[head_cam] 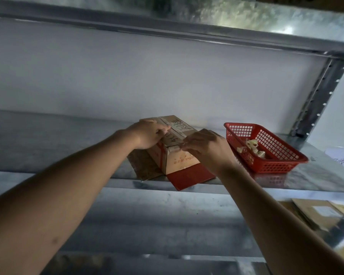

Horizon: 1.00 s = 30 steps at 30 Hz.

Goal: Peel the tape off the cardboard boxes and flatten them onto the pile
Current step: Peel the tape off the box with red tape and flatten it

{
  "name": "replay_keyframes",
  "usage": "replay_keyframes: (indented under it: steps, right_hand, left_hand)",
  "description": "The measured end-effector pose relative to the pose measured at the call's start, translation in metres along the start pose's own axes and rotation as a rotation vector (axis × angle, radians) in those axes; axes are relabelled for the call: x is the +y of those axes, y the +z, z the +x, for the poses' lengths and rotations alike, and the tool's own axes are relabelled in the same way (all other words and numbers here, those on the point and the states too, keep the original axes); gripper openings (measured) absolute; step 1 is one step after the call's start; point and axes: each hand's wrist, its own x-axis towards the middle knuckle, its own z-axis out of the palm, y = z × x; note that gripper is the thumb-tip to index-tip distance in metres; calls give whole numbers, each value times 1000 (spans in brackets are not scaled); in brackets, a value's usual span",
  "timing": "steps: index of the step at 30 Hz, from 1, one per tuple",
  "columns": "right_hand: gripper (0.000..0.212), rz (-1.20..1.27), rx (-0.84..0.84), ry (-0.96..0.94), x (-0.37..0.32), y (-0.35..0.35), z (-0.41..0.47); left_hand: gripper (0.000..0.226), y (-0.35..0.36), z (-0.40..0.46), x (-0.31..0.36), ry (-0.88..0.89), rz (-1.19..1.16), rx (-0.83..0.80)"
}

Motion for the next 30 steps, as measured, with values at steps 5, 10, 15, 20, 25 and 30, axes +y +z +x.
replay_keyframes:
  steps: [5, 10, 15, 20, 25, 30]
  right_hand:
    - [14, -17, -16, -15, -6, 8, 2]
    - [18, -20, -2, 25, -3, 9, -3]
    - [22, -76, -9, 44, 1, 5, -7]
    - [10, -106, 47, 39, 1, 4, -7]
    - [4, -24, 46, 84, -5, 8, -11]
    - [9, 85, 27, 67, -17, 5, 5]
  left_hand:
    - [46, 1, 1, 0, -1, -7, 6]
    - [46, -2, -1, 3, -14, -5, 2]
    - [46, -6, -2, 8, -9, 16, -4]
    - [45, -7, -3, 10, -4, 26, -14]
    - [43, -7, -3, 11, -16, 8, -6]
    - [46, -7, -2, 12, -5, 46, -20]
